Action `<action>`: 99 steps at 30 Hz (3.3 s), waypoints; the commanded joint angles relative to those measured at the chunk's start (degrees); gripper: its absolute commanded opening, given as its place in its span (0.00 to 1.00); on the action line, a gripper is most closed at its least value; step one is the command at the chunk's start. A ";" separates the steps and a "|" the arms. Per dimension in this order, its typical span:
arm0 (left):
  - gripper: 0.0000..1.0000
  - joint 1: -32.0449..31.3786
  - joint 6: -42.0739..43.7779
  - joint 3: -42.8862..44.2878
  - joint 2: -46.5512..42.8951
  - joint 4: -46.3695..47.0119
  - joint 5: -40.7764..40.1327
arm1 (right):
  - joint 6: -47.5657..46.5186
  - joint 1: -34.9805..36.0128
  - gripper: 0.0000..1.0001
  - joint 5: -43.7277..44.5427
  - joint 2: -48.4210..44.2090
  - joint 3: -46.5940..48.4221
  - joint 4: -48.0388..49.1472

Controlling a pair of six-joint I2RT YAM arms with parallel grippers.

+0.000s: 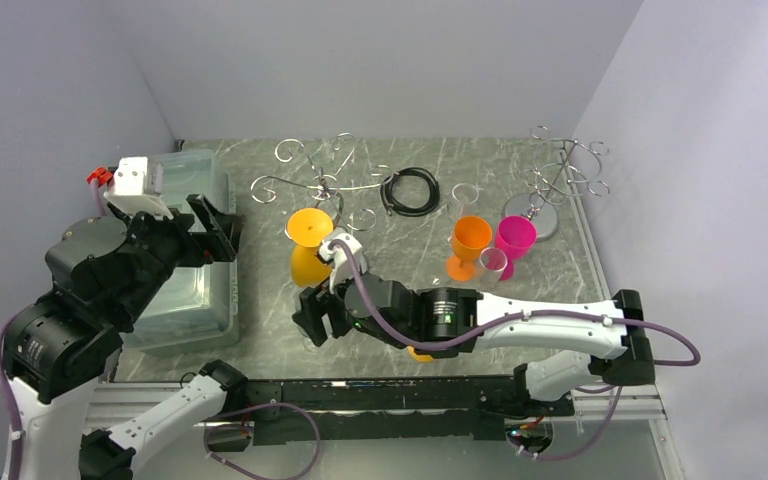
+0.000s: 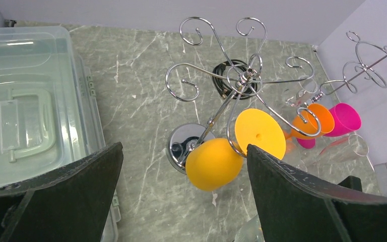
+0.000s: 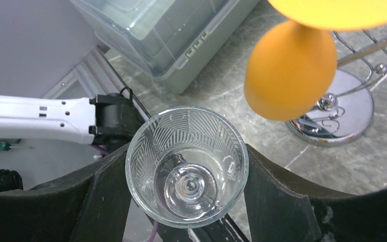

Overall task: Take the wine glass off the wine glass rack
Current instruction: Place the wine glass at the center of the board.

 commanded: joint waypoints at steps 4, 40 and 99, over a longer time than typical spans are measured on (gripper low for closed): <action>0.97 -0.22 -0.91 0.00 1.64 2.22 -0.03 | 3.29 0.15 0.33 3.40 -7.35 -3.58 -1.73; 0.99 -0.22 3.52 -0.47 10.21 9.53 -0.08 | -7.46 -33.72 0.34 3.31 -9.57 -20.01 15.27; 0.99 -0.19 4.80 0.27 14.42 12.85 -0.20 | -5.66 -37.71 0.43 1.54 3.45 -36.97 39.00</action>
